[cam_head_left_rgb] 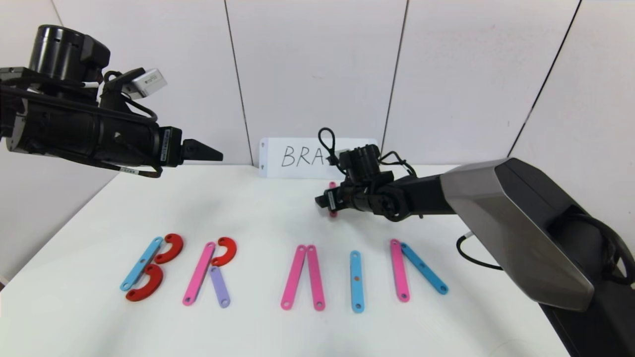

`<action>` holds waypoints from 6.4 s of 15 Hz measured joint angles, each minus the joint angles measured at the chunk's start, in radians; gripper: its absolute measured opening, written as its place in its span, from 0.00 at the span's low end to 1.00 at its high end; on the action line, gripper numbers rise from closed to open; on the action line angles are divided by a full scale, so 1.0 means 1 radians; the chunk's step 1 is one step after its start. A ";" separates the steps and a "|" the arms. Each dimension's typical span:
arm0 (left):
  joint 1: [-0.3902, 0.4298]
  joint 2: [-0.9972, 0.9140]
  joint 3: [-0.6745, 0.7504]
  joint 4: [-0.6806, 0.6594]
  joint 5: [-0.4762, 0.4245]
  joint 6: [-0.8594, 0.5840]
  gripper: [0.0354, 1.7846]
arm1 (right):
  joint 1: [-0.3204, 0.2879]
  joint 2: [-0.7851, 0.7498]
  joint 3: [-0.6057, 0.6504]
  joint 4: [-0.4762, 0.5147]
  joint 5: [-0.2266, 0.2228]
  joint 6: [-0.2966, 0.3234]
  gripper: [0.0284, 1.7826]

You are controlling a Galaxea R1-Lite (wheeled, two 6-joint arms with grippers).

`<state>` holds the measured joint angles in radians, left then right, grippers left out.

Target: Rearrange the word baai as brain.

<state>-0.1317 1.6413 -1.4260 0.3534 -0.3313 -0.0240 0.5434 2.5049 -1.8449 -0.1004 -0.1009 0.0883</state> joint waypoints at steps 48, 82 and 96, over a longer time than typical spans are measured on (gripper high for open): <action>-0.023 -0.021 0.016 0.001 -0.001 0.000 0.97 | -0.158 -0.634 0.953 -0.185 -0.111 0.242 0.14; -0.036 -0.031 0.022 0.000 -0.001 0.000 0.97 | -0.170 -0.653 1.185 -0.307 -0.111 0.319 0.96; -0.035 -0.043 0.025 0.001 0.009 0.005 0.97 | -0.251 -0.884 1.043 -0.091 0.124 0.025 0.97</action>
<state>-0.1668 1.5985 -1.4013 0.3540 -0.3223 -0.0191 0.2923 1.6213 -0.8023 -0.1915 0.0234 0.1134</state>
